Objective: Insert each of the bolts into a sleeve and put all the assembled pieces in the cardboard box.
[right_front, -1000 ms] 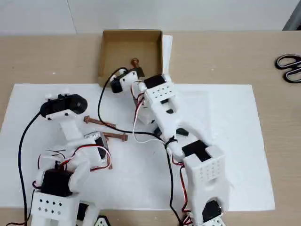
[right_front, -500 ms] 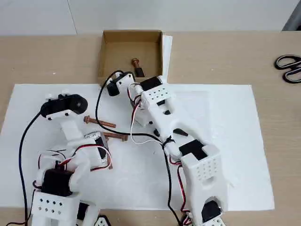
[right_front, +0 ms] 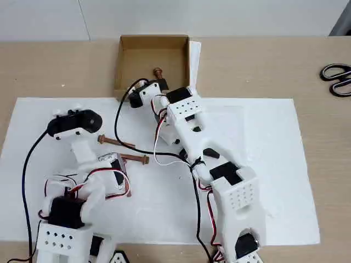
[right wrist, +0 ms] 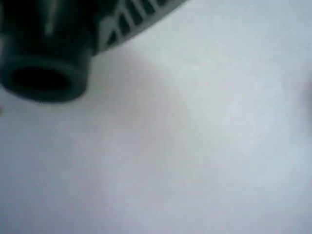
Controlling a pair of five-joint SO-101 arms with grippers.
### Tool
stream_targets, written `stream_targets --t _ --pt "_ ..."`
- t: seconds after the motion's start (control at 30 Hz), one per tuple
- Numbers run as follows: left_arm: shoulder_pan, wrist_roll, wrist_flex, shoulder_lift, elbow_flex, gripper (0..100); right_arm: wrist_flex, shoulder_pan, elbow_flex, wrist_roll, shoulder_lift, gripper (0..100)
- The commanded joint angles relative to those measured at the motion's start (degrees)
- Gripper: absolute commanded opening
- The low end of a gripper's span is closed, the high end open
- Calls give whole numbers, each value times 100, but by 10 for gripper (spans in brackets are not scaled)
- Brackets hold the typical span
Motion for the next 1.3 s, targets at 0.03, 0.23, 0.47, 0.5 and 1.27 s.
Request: stream_targets --t 0.03,0.23,0.47,0.5,1.27 --pt "-18 -35 35 -62 -215 6 233 -84 -26 -105 -13 3" --pt "-18 -35 35 -62 -215 6 435 -66 -35 -114 -295 3" --pt "-18 -35 9 -62 -268 6 866 -57 -35 -97 -1692 3" --pt "-18 -35 0 -62 -295 6 998 -48 -35 -97 -1868 3" --pt "-782 -343 -220 1758 -1692 6 2202 1455 1371 -554 -4690 3"
